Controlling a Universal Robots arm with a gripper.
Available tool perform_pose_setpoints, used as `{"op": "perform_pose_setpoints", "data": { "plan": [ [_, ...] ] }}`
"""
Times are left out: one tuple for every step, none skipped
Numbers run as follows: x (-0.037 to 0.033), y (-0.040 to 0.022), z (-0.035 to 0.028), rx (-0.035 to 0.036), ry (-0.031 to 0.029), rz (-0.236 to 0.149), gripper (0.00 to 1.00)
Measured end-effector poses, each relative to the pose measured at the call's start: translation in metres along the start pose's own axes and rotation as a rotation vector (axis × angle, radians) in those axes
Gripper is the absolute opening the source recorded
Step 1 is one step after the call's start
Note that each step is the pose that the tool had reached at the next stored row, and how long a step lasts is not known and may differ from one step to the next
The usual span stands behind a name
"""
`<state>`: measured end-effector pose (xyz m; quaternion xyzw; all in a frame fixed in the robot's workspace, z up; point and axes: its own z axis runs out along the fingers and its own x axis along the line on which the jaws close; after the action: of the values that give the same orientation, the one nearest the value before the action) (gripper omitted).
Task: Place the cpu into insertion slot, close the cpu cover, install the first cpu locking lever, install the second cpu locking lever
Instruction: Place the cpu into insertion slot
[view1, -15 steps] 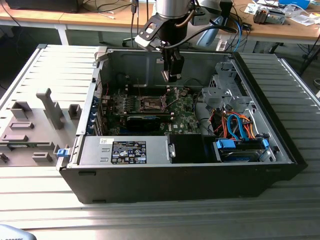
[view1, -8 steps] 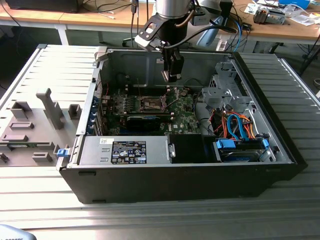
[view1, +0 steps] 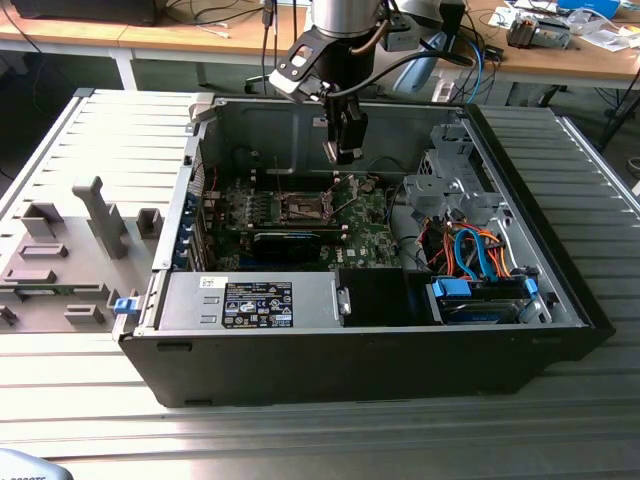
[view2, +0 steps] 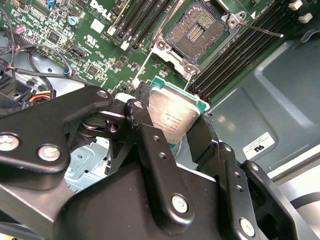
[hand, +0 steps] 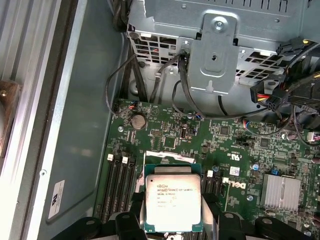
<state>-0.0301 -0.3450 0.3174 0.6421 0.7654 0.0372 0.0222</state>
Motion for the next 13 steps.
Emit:
{"op": "perform_pose_setpoints", "data": {
  "plan": [
    [0.0, 0.0, 0.0, 0.0, -0.0001, 0.001, 0.54],
    [0.0, 0.0, 0.0, 0.0, -0.0001, 0.001, 0.54],
    [0.0, 0.0, 0.0, 0.0, -0.0002, 0.002, 0.54],
    [0.0, 0.0, 0.0, -0.0001, -0.0003, 0.003, 0.54],
    [0.0, 0.0, 0.0001, -0.0001, -0.0003, 0.003, 0.54],
    [0.0, 0.0, 0.0001, 0.0, -0.0003, 0.004, 0.54],
    [0.0, 0.0, 0.0001, -0.0001, -0.0005, 0.006, 0.54],
    [0.0, 0.0, 0.0001, -0.0001, -0.0006, 0.007, 0.54],
    [0.0, 0.0, 0.0001, -0.0001, -0.0007, 0.008, 0.54],
    [0.0, 0.0, 0.0, -0.0001, -0.0008, 0.009, 0.54],
    [0.0, 0.0, 0.0001, -0.0001, -0.0008, 0.009, 0.54],
    [0.0, 0.0, 0.0001, -0.0001, -0.0009, 0.01, 0.54],
    [0.0, 0.0, 0.0001, -0.0002, -0.001, 0.011, 0.54]
  ]
}}
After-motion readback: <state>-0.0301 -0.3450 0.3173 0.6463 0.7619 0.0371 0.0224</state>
